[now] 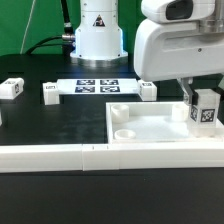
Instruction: Assemble one leg
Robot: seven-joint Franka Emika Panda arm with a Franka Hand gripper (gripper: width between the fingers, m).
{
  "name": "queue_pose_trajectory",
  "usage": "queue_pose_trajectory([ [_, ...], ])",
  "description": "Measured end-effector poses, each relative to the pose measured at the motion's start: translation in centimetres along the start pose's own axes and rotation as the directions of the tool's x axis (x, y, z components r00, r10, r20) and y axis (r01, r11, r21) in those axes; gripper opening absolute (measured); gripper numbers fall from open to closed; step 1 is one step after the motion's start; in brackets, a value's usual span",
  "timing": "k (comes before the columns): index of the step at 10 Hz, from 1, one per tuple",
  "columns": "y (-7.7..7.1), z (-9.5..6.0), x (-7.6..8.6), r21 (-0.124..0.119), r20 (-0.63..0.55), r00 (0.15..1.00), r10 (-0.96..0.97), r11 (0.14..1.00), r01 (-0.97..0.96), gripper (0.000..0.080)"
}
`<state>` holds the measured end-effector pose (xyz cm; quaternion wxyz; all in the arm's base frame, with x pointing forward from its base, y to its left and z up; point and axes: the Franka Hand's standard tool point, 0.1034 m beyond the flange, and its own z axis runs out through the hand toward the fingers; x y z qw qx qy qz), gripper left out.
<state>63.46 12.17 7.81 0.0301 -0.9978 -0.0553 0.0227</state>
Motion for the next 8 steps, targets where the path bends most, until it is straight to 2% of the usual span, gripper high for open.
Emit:
queue_pose_trajectory([
  [2, 0.09, 0.00, 0.00, 0.000, 0.000, 1.000, 0.021, 1.000, -0.021, 0.0294],
  [3, 0.07, 0.00, -0.02, 0.003, 0.000, 0.990, 0.138, 0.990, -0.138, 0.0294],
  [4, 0.00, 0.01, -0.02, 0.003, -0.001, 0.951, 0.308, 0.951, -0.308, 0.0294],
  [6, -0.04, 0.02, 0.04, 0.006, -0.004, 0.850, 0.527, 0.850, -0.527, 0.0294],
  [8, 0.04, 0.01, 0.15, 0.025, 0.004, 0.717, 0.697, 0.716, -0.697, 0.0294],
])
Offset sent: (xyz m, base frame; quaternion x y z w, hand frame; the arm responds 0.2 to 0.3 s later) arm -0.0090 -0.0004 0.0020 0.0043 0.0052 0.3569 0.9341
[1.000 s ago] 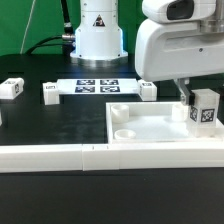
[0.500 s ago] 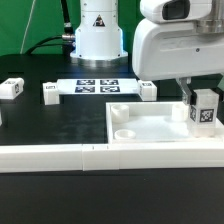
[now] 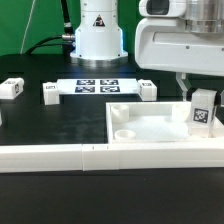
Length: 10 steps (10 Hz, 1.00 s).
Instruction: Assemble one leg
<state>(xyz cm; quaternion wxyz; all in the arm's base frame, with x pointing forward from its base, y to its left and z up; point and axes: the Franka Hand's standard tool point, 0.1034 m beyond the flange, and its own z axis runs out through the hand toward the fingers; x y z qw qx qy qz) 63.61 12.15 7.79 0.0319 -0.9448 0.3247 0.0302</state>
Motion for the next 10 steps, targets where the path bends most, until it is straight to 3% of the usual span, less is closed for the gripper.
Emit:
queue_pose_trajectory([
  [3, -0.08, -0.01, 0.00, 0.014, 0.004, 0.938, 0.346, 0.938, -0.346, 0.0294],
  [6, -0.29, -0.09, -0.02, 0.018, 0.009, 0.789, 0.615, 0.788, -0.615, 0.0294],
  [9, -0.26, -0.07, 0.34, 0.029, 0.037, 0.715, 0.698, 0.714, -0.699, 0.0294],
  [10, -0.27, -0.03, 0.31, 0.030, 0.036, 0.735, 0.677, 0.735, -0.678, 0.0371],
])
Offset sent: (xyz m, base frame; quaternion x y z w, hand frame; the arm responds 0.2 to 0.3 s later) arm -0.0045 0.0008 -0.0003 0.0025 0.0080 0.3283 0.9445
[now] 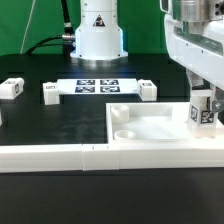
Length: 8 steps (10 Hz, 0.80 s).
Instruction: Assemble one leg
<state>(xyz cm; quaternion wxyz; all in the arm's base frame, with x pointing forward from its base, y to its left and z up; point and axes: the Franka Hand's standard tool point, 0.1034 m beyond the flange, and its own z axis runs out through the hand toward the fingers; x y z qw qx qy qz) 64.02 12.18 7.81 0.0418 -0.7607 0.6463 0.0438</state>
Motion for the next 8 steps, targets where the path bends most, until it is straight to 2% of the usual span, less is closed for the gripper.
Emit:
queue_pose_trajectory([
  [1, 0.00, 0.00, -0.02, 0.000, 0.000, 0.998, -0.058, 0.998, 0.058, 0.0539],
  [2, 0.01, -0.04, -0.14, -0.004, 0.002, 0.997, -0.073, 0.997, 0.073, 0.0539],
  [3, 0.09, -0.02, -0.39, -0.010, 0.003, 0.996, -0.092, 0.996, 0.092, 0.0632],
  [4, 0.26, -0.01, -0.63, -0.028, -0.003, 0.946, -0.325, 0.945, 0.324, 0.0644],
  [5, 0.26, 0.03, -0.68, -0.029, 0.001, 0.911, -0.412, 0.911, 0.412, 0.0648],
  [8, 0.29, 0.07, -0.33, -0.048, 0.001, 0.671, -0.741, 0.670, 0.741, 0.0649],
])
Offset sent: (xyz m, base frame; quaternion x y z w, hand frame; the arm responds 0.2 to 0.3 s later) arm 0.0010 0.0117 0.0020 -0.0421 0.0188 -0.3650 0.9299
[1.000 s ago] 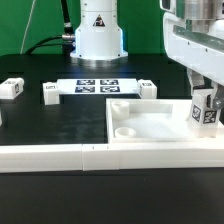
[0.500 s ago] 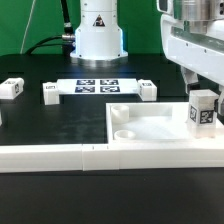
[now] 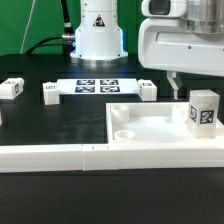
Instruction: Assemble one leg
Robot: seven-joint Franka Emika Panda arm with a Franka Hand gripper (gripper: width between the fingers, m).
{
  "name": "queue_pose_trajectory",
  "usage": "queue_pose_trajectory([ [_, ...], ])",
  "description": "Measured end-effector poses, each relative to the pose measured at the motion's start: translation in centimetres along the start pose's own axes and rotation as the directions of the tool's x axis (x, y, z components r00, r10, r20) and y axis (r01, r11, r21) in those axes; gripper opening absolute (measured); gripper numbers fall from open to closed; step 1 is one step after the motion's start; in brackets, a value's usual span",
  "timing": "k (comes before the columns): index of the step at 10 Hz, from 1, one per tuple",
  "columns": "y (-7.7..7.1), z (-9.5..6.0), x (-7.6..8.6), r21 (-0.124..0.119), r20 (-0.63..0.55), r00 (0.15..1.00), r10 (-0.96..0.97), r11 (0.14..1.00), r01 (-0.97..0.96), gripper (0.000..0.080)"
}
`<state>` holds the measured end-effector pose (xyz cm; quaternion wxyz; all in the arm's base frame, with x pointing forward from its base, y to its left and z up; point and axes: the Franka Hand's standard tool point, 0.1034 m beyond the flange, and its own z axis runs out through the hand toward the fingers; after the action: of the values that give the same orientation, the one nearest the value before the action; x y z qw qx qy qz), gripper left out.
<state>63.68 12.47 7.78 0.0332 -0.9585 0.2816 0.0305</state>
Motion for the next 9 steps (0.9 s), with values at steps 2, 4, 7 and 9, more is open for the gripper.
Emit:
queue_pose_trajectory([
  [2, -0.02, -0.03, 0.01, 0.000, -0.001, 0.986, -0.169, 0.986, 0.169, 0.0649],
  [4, -0.22, -0.29, -0.02, -0.023, -0.014, 0.931, -0.366, 0.931, 0.365, 0.0649],
  [7, 0.41, -0.12, 0.35, -0.026, -0.009, 0.822, -0.570, 0.821, 0.570, 0.0649],
  [9, 0.40, -0.11, 0.34, -0.025, -0.009, 0.805, -0.593, 0.805, 0.593, 0.0649],
])
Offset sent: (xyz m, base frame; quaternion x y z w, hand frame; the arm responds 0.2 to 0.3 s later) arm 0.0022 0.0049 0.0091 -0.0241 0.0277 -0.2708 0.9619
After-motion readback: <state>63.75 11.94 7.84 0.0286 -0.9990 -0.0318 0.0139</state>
